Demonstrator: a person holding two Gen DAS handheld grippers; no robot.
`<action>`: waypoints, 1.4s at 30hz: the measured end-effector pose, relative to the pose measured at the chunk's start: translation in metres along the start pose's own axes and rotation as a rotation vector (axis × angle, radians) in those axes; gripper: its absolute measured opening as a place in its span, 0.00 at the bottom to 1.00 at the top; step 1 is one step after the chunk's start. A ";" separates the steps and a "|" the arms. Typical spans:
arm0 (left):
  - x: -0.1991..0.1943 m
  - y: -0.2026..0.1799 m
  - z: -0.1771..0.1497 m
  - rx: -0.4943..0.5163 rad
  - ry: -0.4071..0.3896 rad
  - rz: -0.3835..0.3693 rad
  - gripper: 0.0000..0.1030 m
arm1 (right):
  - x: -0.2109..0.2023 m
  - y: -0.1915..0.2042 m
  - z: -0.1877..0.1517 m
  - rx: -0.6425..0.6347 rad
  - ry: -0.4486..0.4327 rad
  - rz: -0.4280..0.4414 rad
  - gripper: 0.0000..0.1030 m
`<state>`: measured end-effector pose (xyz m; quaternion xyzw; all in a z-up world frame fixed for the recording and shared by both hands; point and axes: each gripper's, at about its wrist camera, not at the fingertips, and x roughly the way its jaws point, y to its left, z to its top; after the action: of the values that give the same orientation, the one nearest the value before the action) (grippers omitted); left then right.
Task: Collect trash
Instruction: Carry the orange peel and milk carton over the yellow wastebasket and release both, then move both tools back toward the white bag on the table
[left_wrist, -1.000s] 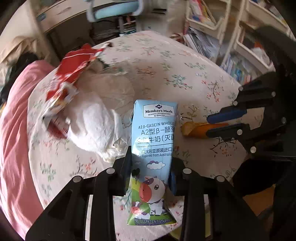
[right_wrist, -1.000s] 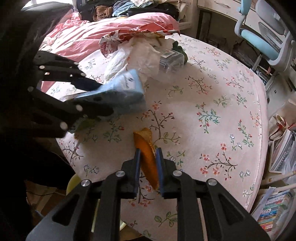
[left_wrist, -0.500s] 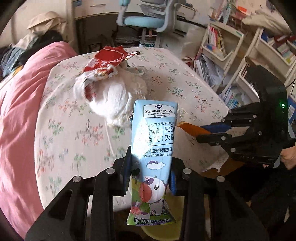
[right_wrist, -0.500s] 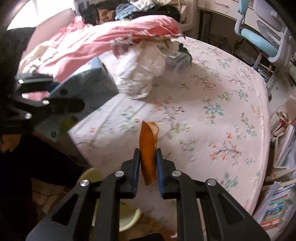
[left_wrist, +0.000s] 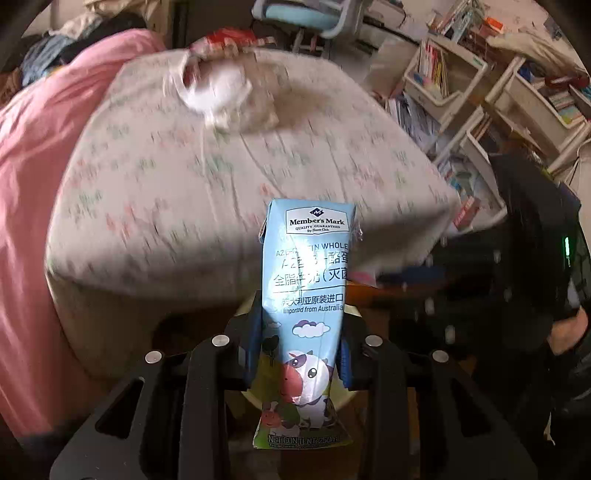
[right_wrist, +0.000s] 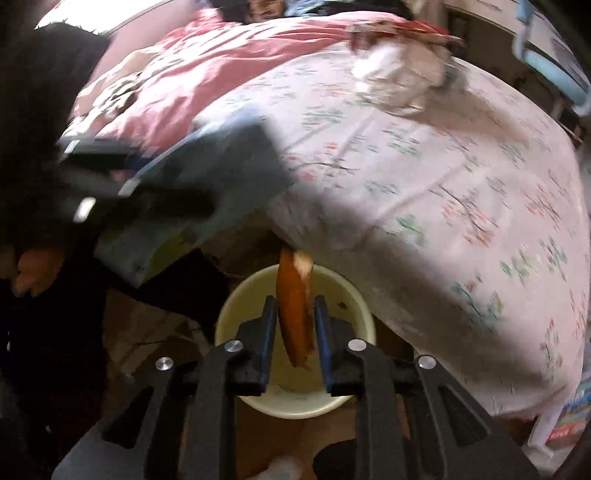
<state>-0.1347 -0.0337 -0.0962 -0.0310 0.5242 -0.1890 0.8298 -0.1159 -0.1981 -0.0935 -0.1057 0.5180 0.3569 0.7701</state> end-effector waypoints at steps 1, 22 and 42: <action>0.002 -0.002 -0.005 0.004 0.010 -0.001 0.31 | -0.004 -0.005 0.001 0.022 -0.023 -0.012 0.24; -0.035 -0.017 0.000 0.080 -0.268 0.258 0.71 | -0.037 -0.020 0.002 0.160 -0.272 -0.053 0.48; -0.042 -0.014 0.000 0.081 -0.316 0.323 0.76 | -0.034 -0.014 0.004 0.136 -0.278 -0.061 0.53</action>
<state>-0.1548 -0.0326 -0.0570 0.0573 0.3781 -0.0675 0.9215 -0.1109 -0.2205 -0.0649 -0.0186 0.4261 0.3085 0.8503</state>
